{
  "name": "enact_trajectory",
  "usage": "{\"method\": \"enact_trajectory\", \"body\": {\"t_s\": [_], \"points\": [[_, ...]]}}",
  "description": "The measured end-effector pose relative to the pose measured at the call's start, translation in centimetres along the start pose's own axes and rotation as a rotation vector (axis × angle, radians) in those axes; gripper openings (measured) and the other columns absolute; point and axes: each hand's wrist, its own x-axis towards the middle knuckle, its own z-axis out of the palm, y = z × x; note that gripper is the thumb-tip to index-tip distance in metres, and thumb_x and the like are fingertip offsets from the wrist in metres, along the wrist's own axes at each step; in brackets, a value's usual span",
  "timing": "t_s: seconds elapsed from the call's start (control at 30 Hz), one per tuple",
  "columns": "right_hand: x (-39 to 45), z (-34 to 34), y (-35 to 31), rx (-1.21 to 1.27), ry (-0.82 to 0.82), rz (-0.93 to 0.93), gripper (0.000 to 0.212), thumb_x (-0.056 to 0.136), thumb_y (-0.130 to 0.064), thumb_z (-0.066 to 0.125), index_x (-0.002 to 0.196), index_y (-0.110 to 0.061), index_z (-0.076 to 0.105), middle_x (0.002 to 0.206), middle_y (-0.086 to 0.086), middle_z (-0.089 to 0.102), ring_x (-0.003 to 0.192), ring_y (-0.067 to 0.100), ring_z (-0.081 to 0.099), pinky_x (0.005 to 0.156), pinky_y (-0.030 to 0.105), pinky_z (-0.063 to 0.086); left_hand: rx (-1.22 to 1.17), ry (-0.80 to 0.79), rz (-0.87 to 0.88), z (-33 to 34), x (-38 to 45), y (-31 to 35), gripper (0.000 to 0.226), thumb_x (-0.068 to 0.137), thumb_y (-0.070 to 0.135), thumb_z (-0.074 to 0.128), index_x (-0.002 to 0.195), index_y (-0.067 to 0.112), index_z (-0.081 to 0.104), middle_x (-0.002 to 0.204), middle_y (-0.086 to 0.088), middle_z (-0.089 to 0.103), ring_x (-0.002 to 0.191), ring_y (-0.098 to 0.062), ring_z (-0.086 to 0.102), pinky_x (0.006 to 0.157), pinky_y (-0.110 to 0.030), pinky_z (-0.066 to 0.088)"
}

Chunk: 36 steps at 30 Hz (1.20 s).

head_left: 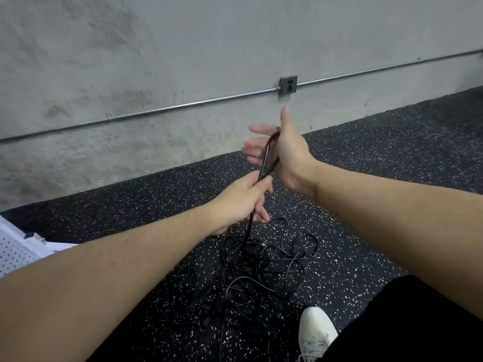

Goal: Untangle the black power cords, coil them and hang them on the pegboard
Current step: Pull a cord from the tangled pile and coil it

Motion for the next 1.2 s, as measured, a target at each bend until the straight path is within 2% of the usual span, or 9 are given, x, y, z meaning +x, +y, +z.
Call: {"method": "enact_trajectory", "body": {"t_s": [0.13,0.23,0.3,0.4,0.47,0.6,0.77,1.07,1.2], "points": [[0.2,-0.5,2.0,0.019,-0.266,0.131,0.061,0.105,-0.050,0.012,0.135,-0.019,0.055,0.104,0.011,0.076,0.106,0.024,0.065,0.118,0.058,0.032,-0.130,0.152,0.031,-1.9,0.2,0.8,0.023,0.110,0.036,0.040,0.118,0.022,0.057,0.060,0.006,0.044,0.051,-0.008,0.042,0.051,-0.026,0.047],[-0.5,-0.9,3.1,-0.295,-0.453,0.181,0.037,0.098,-0.020,0.027,0.110,-0.016,0.062,0.085,-0.001,0.071,0.089,0.017,0.070,0.118,0.061,0.029,-0.374,0.219,0.051,-3.1,0.5,1.4,0.025,0.110,0.036,0.040,0.119,0.020,0.057,0.062,0.007,0.040,0.048,-0.007,0.035,0.043,-0.020,0.030],[-1.0,-0.7,3.7,-0.463,-0.604,0.238,0.033,0.089,-0.012,0.039,0.110,-0.019,0.064,0.101,-0.005,0.073,0.109,0.015,0.068,0.119,0.059,0.025,-0.508,0.263,0.065,-3.6,0.6,1.6,0.024,0.110,0.038,0.042,0.117,0.023,0.058,0.064,0.007,0.039,0.049,-0.006,0.032,0.041,-0.019,0.026],[-1.7,0.0,4.4,-0.795,-0.836,0.274,0.029,0.085,-0.033,0.051,0.106,-0.029,0.071,0.134,-0.010,0.065,0.132,0.009,0.052,0.121,0.046,0.022,-0.574,0.318,0.055,-4.6,0.4,1.7,0.025,0.109,0.043,0.042,0.120,0.030,0.061,0.063,0.008,0.039,0.050,-0.006,0.035,0.043,-0.021,0.039],[-2.2,0.7,4.5,-0.990,-0.900,0.192,0.031,0.099,-0.041,0.049,0.097,-0.022,0.074,0.124,-0.013,0.071,0.125,0.008,0.054,0.121,0.040,0.019,-0.570,0.340,0.028,-5.1,0.2,1.6,0.026,0.108,0.047,0.042,0.119,0.035,0.063,0.061,0.008,0.041,0.050,-0.007,0.042,0.053,-0.030,0.054],[-2.1,0.9,4.6,-1.069,-0.835,0.124,0.040,0.103,-0.044,0.052,0.080,-0.012,0.062,0.077,0.000,0.072,0.077,0.016,0.067,0.092,0.033,0.052,-0.525,0.370,-0.070,-6.4,-0.1,1.2,0.024,0.107,0.047,0.047,0.125,0.040,0.060,0.061,0.008,0.037,0.045,-0.006,0.032,0.037,-0.019,0.029],[-1.0,-3.1,5.0,-1.371,-0.830,0.185,0.038,0.095,-0.048,0.064,0.075,-0.016,0.063,0.065,-0.001,0.063,0.057,0.012,0.057,0.073,0.026,0.052,-0.354,0.383,-0.161,-10.0,-1.1,-0.4,0.030,0.107,0.044,0.048,0.134,0.037,0.058,0.063,0.007,0.038,0.045,-0.004,0.025,0.033,-0.017,0.015],[-0.2,-2.2,2.1,-0.734,-0.415,-0.134,0.027,0.081,-0.036,0.082,0.088,-0.014,0.068,0.071,-0.002,0.060,0.060,0.017,0.055,0.062,0.034,0.055,0.064,0.126,-0.180,-8.3,-3.4,-1.2,0.053,0.077,0.065,0.069,0.122,0.038,0.059,0.086,0.005,0.054,0.045,-0.003,0.030,0.037,-0.019,0.020],[0.1,-0.6,1.9,-0.696,-0.213,-0.428,0.045,0.071,-0.031,0.090,0.068,-0.018,0.047,0.118,-0.006,0.062,0.102,0.009,0.063,0.096,0.035,0.051,0.161,-0.035,-0.191,-7.4,-3.4,-0.9,0.044,0.085,0.035,0.081,0.124,0.033,0.062,0.071,0.012,0.060,0.043,-0.007,0.030,0.038,-0.020,0.021]]}}
